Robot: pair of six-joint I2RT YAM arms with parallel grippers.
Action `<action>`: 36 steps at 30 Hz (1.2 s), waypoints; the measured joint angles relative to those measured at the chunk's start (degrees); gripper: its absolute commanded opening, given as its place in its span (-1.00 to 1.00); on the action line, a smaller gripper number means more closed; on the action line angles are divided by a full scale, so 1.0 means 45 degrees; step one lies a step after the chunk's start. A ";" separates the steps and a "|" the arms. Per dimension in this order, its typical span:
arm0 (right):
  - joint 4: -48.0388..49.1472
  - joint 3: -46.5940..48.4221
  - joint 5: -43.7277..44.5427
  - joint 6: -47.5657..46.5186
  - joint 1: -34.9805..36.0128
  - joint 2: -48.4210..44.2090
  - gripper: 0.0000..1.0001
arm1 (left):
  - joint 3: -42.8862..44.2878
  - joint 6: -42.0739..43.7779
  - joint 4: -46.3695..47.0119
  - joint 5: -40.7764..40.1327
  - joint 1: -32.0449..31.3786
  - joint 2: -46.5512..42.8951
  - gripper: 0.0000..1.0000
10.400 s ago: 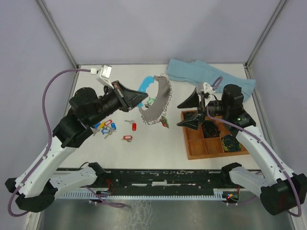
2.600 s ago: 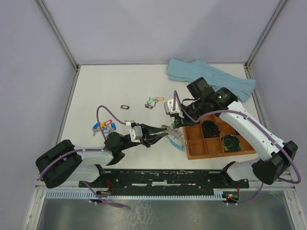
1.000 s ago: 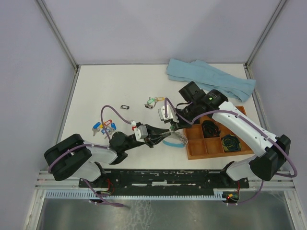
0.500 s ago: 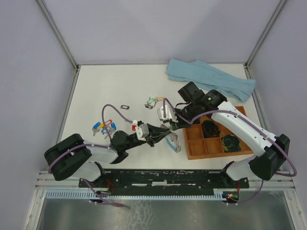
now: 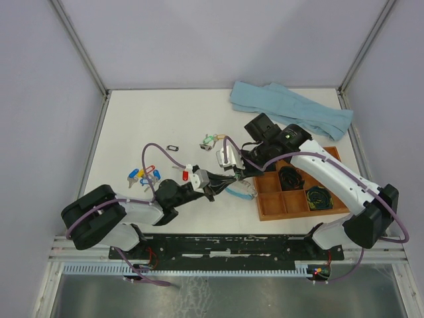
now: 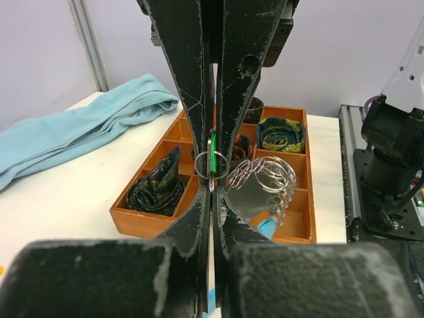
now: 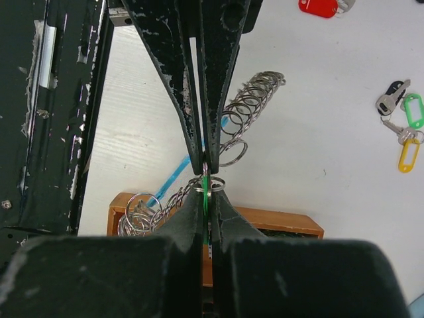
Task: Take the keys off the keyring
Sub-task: Remove the key from the keyring.
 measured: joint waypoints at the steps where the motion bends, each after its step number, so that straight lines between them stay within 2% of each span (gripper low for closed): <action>1: -0.0005 0.0000 0.0039 0.0000 0.0015 0.0019 -0.90 | 0.0000 0.0107 -0.0029 -0.0029 0.0000 0.0000 -0.94; 11: -0.0452 0.0146 0.1239 -0.0053 0.0699 0.0442 -0.69 | -0.0233 0.1574 -0.0641 -0.0432 -0.0073 -0.0238 -0.95; 15: -0.0588 0.0287 0.1919 0.0015 0.1141 0.0656 -0.68 | -0.0461 0.2186 -0.1078 -0.0690 -0.0068 -0.0466 -0.95; 17: -0.0612 0.0379 0.2137 0.0180 0.1219 0.0709 -0.70 | -0.0593 0.2395 -0.1360 -0.0772 -0.0068 -0.0471 -0.95; 21: -0.0631 0.0500 0.2351 0.0563 0.1229 0.0709 -0.98 | -0.0724 0.2744 -0.1515 -0.0991 -0.0068 -0.0471 -0.95; 27: -0.0695 0.0690 0.1957 0.0996 0.1224 0.0908 -0.99 | -0.1030 0.2924 -0.1039 -0.1049 -0.0068 -0.0466 -0.94; 36: -0.0806 0.1073 0.0437 0.2079 0.1112 0.1321 -0.99 | -0.1710 0.2914 0.0733 -0.0991 -0.0068 -0.0073 -0.95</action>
